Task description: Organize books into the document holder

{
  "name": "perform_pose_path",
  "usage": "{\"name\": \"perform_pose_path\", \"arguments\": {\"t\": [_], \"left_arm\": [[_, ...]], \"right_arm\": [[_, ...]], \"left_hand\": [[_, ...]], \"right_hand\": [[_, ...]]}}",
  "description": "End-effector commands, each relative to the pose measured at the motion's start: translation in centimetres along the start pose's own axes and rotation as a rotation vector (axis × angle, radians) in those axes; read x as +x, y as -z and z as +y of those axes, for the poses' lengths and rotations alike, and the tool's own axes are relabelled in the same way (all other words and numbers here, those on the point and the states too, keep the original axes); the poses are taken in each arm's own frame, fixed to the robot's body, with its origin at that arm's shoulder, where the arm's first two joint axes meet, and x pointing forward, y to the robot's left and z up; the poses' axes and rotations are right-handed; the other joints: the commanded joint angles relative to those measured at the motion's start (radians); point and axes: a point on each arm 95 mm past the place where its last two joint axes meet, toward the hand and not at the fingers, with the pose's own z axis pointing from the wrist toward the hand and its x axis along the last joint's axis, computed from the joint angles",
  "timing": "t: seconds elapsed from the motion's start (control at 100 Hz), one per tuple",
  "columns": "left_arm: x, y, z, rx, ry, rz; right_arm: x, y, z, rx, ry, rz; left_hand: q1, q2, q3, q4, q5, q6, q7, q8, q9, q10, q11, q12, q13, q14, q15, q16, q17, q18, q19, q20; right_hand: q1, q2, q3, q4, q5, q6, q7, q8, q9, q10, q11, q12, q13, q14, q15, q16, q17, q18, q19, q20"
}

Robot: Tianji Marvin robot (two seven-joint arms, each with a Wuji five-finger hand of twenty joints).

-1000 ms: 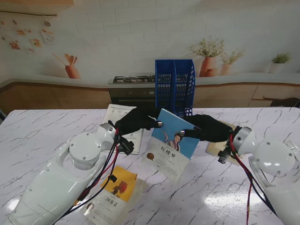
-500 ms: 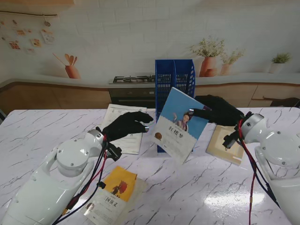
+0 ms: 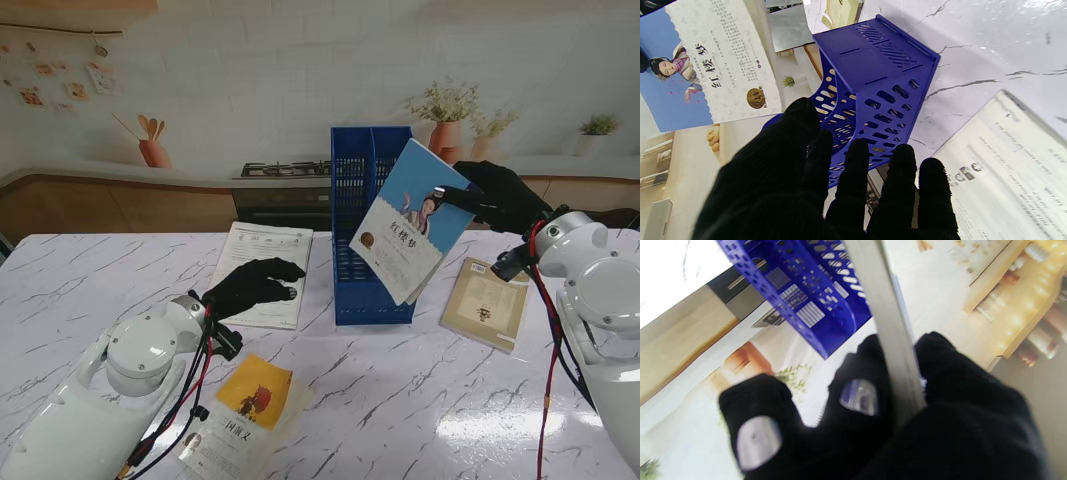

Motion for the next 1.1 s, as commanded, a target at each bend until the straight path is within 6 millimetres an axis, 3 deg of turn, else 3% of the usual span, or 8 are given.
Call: {"name": "perform_pose_path", "arguments": {"t": [0.0,0.25,0.55,1.09], "left_arm": [[-1.1,0.3,0.5,-0.015,0.015,-0.016],[-2.0,0.7,0.3,0.009,-0.002,-0.049],[-2.9,1.3,0.3,0.017,0.011,-0.077],[-4.0,1.7,-0.1,0.019,0.013,-0.114]], "right_arm": [[0.5,0.1,0.6,-0.036,0.013,-0.003],[0.0,-0.4,1.1,-0.085,0.055,-0.100],[-0.4,-2.6,0.8,-0.135,0.074,-0.194],[0.5,-6.4,-0.9,-0.177,0.087,-0.288]], "left_hand": [[-0.013,-0.019,-0.002,0.024,-0.015,-0.041,0.009,0.011,-0.004,-0.030,-0.009,-0.003,-0.018,-0.029,-0.020,-0.009,-0.010,-0.011,-0.033,-0.008],[-0.015,-0.019,0.002,0.023,-0.013,-0.039,0.016,0.017,0.000,-0.031,-0.006,0.000,-0.013,-0.030,-0.018,-0.007,-0.012,-0.012,-0.041,-0.007],[-0.017,-0.014,0.003,0.022,-0.010,-0.040,0.029,0.025,0.009,-0.031,-0.001,0.003,-0.006,-0.027,-0.012,-0.004,-0.011,-0.009,-0.043,-0.003],[-0.014,-0.011,0.002,0.022,-0.007,-0.037,0.044,0.037,0.007,-0.029,0.000,0.003,-0.006,-0.027,-0.009,-0.003,-0.010,-0.009,-0.043,0.003]], "right_hand": [[0.146,0.120,0.138,0.080,0.013,-0.263,0.145,0.026,0.068,-0.085,0.057,-0.019,0.020,-0.110,0.075,0.021,0.054,-0.608,0.280,0.025],[0.143,0.132,0.125,0.086,-0.003,-0.268,0.153,0.015,0.087,-0.093,0.103,0.000,0.020,-0.109,0.100,0.032,0.060,-0.605,0.280,0.060],[0.137,0.139,0.111,0.094,-0.003,-0.284,0.166,-0.003,0.107,-0.109,0.134,0.019,0.020,-0.114,0.120,0.037,0.065,-0.602,0.280,0.099],[0.141,0.128,0.118,0.094,-0.024,-0.259,0.164,-0.025,0.107,-0.107,0.131,0.020,0.019,-0.112,0.124,0.039,0.066,-0.598,0.280,0.113]]}}
